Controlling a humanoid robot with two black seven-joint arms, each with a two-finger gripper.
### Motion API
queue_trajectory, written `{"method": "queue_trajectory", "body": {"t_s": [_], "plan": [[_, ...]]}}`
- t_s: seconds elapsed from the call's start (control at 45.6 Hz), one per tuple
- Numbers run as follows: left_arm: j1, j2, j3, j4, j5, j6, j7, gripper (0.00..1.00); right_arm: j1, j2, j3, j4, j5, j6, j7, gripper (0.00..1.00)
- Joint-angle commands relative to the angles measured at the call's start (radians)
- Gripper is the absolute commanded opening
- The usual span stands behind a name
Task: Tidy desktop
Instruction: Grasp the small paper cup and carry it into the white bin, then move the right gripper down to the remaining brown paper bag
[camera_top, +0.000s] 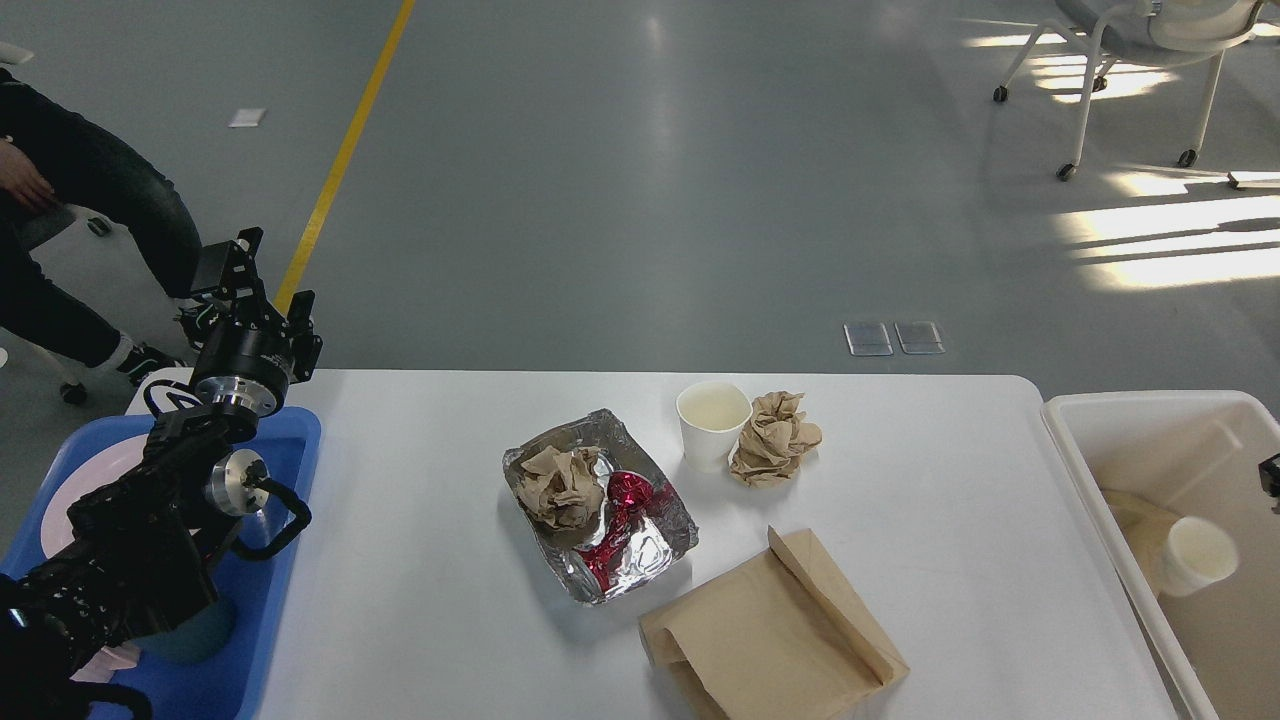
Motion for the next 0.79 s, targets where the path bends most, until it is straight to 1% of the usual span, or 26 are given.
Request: {"method": "queue_trajectory", "body": {"t_s": [0.0, 0.11, 0.241, 0.373, 0.526, 0.658, 0.768], "plan": [[0.000, 0.000, 0.000, 0.000, 0.000, 0.000, 0.000, 0.97, -0.001, 0.004, 0.000, 0.007, 0.002, 0.003, -0.001, 1.00], [0.000, 0.000, 0.000, 0.000, 0.000, 0.000, 0.000, 0.97, 0.022, 0.028, -0.008, 0.008, 0.003, 0.011, 0.001, 1.00], [0.000, 0.000, 0.000, 0.000, 0.000, 0.000, 0.000, 0.97, 0.101, 0.051, -0.034, 0.016, 0.003, 0.012, 0.001, 1.00], [0.000, 0.000, 0.000, 0.000, 0.000, 0.000, 0.000, 0.97, 0.199, 0.108, -0.103, 0.028, 0.003, 0.014, -0.001, 1.00], [0.000, 0.000, 0.000, 0.000, 0.000, 0.000, 0.000, 0.97, 0.377, 0.129, -0.117, 0.161, 0.003, 0.025, -0.007, 1.00], [0.000, 0.000, 0.000, 0.000, 0.000, 0.000, 0.000, 0.97, 0.522, 0.152, -0.109, 0.309, 0.005, 0.075, -0.008, 1.00], [0.000, 0.000, 0.000, 0.000, 0.000, 0.000, 0.000, 0.97, 0.605, 0.171, -0.115, 0.430, 0.005, 0.126, -0.010, 1.00]]}}
